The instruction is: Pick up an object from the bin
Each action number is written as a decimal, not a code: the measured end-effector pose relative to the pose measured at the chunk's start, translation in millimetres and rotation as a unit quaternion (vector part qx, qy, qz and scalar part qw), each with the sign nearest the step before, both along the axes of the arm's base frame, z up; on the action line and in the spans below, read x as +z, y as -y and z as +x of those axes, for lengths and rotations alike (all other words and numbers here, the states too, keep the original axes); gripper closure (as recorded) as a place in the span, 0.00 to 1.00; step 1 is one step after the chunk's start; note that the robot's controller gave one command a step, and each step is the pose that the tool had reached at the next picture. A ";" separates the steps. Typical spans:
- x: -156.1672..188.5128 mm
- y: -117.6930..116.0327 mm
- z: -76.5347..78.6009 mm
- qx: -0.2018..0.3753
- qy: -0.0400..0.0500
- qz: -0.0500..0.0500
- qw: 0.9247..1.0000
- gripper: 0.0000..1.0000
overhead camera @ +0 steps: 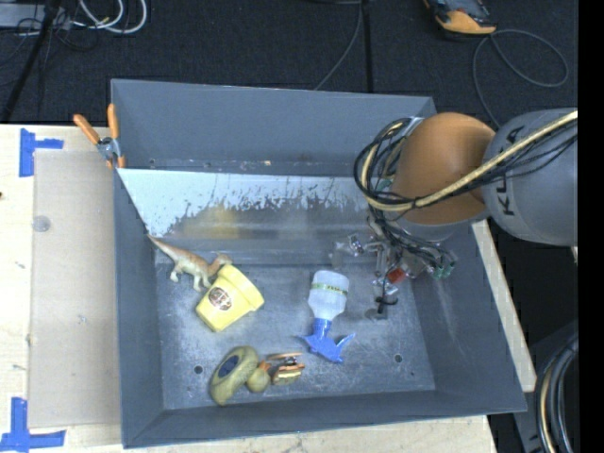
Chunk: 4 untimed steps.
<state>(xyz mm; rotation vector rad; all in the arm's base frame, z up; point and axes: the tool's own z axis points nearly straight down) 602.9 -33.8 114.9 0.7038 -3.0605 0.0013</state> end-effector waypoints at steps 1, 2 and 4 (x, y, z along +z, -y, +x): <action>-45.4 -17.6 3.1 -0.045 -0.001 0.002 0.999 1.00; -45.4 -17.5 3.1 -0.046 -0.001 0.002 0.999 1.00; 59.0 -16.4 -1.8 -0.055 -0.001 0.003 0.999 0.00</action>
Offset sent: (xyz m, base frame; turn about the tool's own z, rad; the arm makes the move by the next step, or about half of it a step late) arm 0.0000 0.0000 0.0000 0.0000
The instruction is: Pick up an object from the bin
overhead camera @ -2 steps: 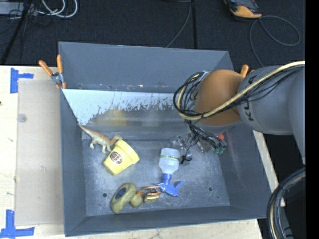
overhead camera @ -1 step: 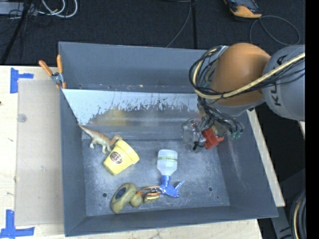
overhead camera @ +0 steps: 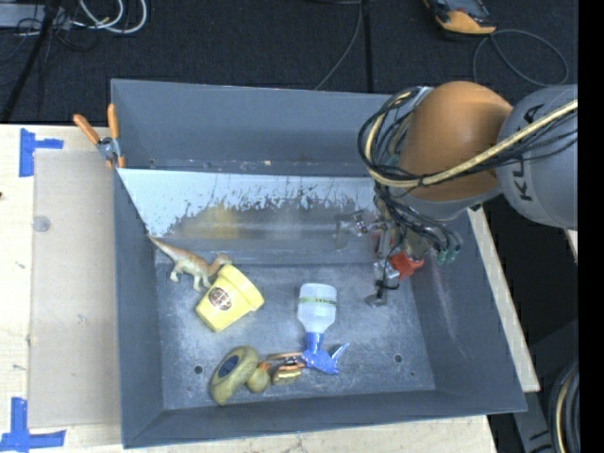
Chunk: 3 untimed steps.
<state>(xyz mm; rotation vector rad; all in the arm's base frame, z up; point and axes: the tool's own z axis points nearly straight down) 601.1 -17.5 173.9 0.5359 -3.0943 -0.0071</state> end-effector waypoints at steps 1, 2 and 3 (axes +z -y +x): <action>0.0 0.1 0.0 0.000 0.000 0.000 1.000 0.00; -14.3 -11.8 -1.2 0.067 0.002 -0.001 0.998 0.00; -52.7 -31.6 0.1 0.191 0.001 0.001 0.982 0.00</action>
Offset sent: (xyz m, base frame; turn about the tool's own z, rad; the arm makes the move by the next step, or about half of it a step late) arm -0.0066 0.0390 -0.0460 -0.3758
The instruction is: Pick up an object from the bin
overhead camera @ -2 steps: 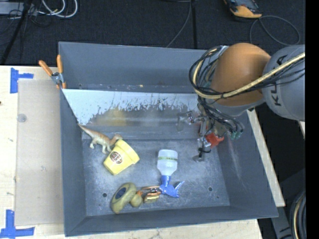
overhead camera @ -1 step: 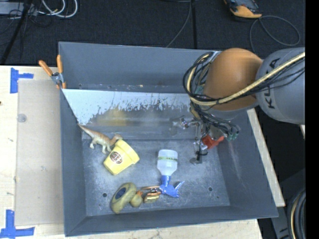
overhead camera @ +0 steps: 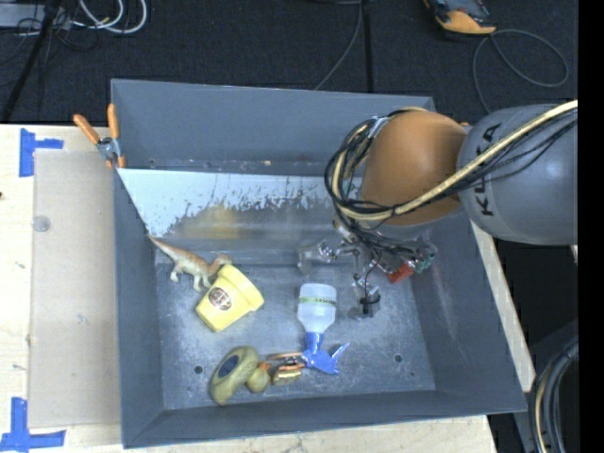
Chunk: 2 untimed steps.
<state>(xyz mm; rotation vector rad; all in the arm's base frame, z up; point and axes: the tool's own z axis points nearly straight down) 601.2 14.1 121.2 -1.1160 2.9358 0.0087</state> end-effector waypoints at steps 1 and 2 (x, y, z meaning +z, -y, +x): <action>-18.5 -5.1 -4.9 0.019 -0.002 0.000 1.000 0.00; -29.4 -40.1 -18.3 0.072 -0.001 0.001 0.997 1.00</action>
Offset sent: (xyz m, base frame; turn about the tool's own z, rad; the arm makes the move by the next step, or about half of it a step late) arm -0.0180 0.0388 -0.0287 -0.1453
